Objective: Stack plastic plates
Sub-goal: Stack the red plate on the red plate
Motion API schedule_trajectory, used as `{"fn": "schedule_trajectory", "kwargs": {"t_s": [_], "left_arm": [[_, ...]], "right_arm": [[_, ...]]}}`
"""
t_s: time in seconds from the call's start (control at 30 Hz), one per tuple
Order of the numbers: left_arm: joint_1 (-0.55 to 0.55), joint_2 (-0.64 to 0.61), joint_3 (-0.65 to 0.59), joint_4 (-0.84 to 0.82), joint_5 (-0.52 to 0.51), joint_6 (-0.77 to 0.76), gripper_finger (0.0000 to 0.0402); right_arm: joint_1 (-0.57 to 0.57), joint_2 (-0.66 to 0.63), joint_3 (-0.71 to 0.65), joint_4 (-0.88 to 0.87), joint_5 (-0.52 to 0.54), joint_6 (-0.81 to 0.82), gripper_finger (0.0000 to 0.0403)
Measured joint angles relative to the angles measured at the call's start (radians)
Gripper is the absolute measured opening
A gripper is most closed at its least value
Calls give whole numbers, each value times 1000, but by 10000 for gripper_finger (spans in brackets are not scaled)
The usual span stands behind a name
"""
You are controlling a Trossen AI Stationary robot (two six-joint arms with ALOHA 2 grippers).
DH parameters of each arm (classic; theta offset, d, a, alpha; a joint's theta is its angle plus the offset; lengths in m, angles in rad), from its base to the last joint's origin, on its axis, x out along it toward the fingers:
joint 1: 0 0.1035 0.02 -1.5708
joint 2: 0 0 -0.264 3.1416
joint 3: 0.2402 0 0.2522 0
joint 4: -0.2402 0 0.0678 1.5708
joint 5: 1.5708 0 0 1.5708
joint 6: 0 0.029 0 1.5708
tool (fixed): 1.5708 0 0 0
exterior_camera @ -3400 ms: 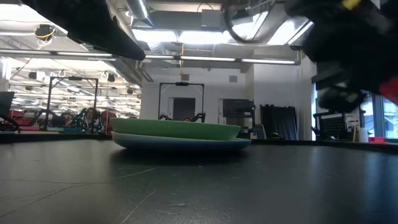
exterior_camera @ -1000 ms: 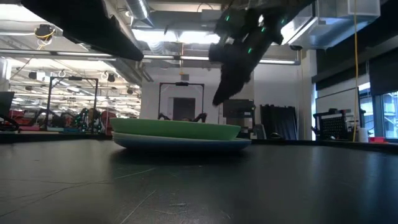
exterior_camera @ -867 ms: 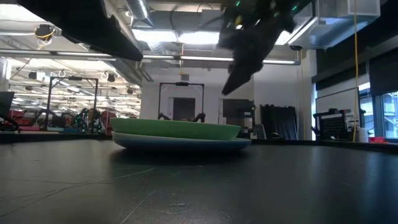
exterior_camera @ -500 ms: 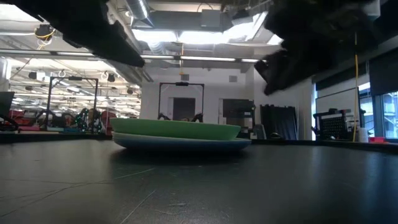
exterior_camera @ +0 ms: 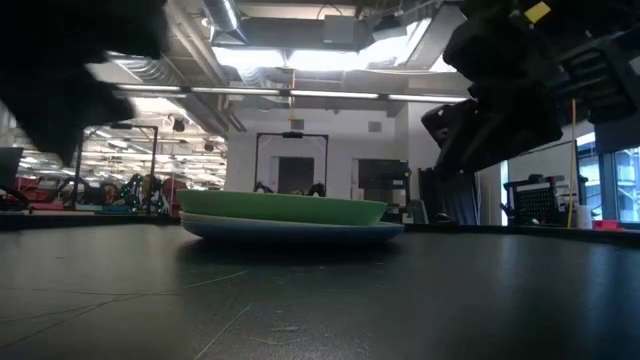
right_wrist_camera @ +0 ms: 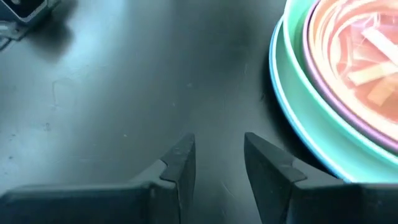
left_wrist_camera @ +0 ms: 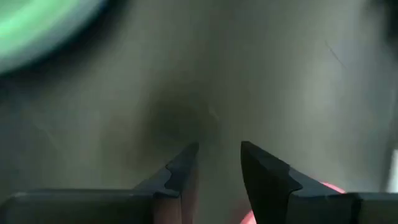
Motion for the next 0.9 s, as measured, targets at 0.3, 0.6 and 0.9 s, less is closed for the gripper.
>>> {"fn": "schedule_trajectory", "kwargs": {"t_s": [0.3, 0.6, 0.9], "left_arm": [[-179, 0, -79, -38, 96, -244, 110], [-233, 0, -125, -31, 91, -288, 110], [-247, 0, -125, -23, 69, -287, 110]], "right_arm": [[0, 0, 0, 1, 0, 28, 127], [0, 0, 0, 2, 0, 27, 127], [0, 0, 0, 1, 0, 26, 127]]}}
